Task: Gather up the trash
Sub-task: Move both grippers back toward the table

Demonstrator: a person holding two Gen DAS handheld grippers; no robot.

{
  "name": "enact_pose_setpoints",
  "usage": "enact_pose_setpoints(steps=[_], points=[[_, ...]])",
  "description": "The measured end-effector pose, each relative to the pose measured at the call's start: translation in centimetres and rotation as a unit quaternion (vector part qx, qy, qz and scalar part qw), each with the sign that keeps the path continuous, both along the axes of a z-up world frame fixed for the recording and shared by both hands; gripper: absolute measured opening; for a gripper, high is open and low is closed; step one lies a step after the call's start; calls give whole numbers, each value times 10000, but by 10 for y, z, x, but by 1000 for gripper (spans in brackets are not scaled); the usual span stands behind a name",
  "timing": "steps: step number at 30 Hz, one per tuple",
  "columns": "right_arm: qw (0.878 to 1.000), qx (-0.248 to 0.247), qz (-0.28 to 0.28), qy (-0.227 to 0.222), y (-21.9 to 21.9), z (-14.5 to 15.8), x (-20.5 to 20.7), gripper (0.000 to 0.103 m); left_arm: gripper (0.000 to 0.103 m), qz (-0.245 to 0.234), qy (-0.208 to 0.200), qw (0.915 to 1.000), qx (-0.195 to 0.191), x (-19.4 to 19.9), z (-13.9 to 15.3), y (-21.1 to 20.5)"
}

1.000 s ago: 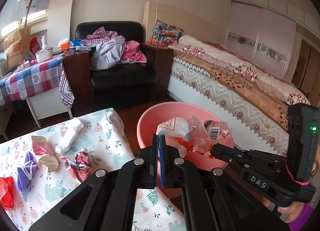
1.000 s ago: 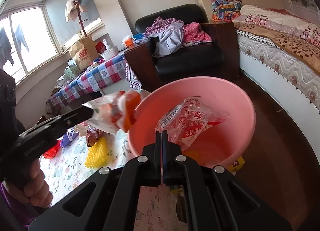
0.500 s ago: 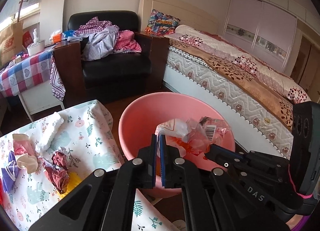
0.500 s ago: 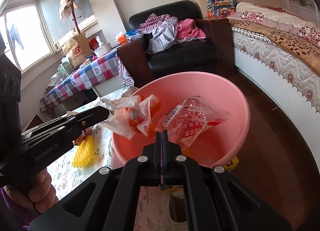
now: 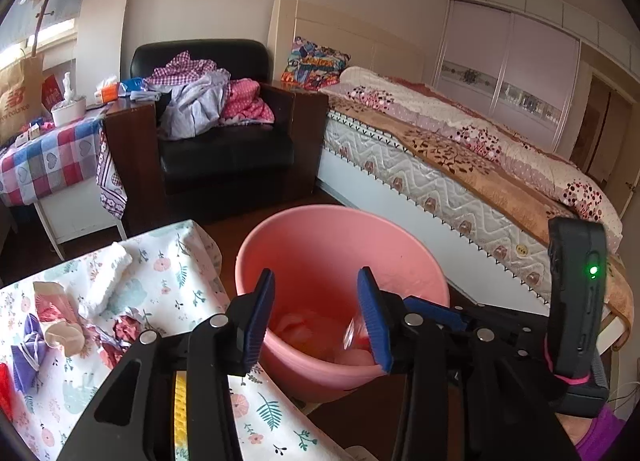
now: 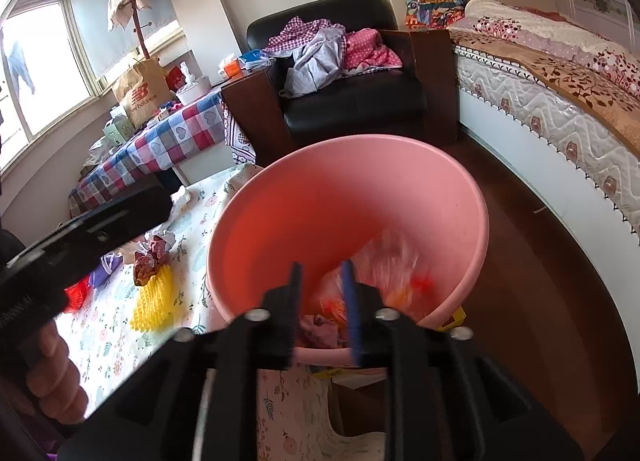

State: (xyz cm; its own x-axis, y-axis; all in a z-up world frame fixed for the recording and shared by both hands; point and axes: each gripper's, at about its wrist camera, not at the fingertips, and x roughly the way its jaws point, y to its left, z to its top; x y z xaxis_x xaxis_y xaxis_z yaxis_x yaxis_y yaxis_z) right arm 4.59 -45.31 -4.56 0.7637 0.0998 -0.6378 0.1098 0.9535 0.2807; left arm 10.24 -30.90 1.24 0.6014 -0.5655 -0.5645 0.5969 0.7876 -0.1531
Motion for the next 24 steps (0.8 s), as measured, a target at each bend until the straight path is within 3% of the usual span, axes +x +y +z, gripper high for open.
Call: enact_pose_setpoints(steps=[13,24], points=[[9999,-75,-53,-144,2,17,-14,29,43,272,-190,9990,-310,-12,29,49],[9977,-255,547,-297,57,36,-19,30,43,1289,-283,9904,-418,-26,39,163]])
